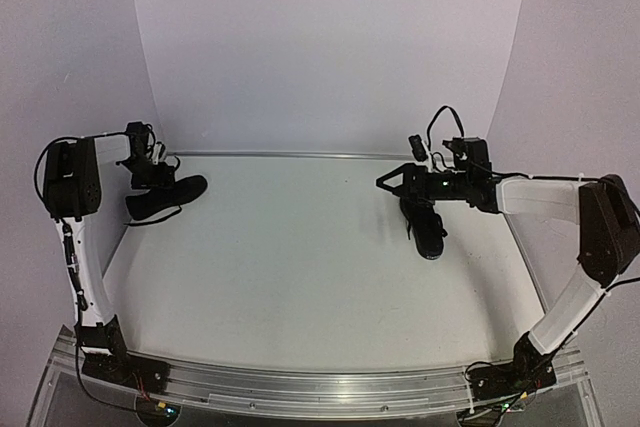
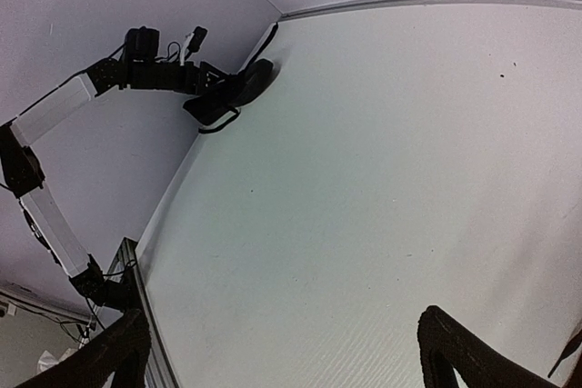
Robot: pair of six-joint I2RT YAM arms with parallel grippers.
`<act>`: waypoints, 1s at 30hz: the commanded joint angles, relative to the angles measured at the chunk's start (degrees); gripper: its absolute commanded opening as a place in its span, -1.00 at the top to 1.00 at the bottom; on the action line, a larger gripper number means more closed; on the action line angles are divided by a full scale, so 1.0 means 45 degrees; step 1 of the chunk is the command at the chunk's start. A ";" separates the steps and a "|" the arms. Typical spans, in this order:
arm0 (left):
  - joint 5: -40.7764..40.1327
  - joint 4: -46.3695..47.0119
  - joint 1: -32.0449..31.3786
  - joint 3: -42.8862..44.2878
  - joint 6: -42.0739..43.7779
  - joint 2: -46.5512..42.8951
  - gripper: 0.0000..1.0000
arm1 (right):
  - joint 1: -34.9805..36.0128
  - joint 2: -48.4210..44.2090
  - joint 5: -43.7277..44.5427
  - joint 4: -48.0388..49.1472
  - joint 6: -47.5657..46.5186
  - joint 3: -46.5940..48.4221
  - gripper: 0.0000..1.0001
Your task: Tie the shoes
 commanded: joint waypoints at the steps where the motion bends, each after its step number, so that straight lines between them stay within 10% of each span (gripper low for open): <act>1: 0.1195 -0.1501 0.0149 0.0426 0.0257 0.0478 -0.60 | 0.0055 0.0635 -0.0280 0.0409 0.0136 0.0543 -0.97; 13: 0.2669 -0.1628 0.0127 0.0242 -0.0605 -0.0867 0.96 | 0.0066 0.0588 -0.0231 0.0425 0.0161 0.0517 -0.97; 30: 0.2225 0.1582 -0.4623 -0.2485 -0.7068 -0.6820 1.00 | 0.0067 -0.0223 -0.0228 0.0399 0.0239 0.0149 -0.97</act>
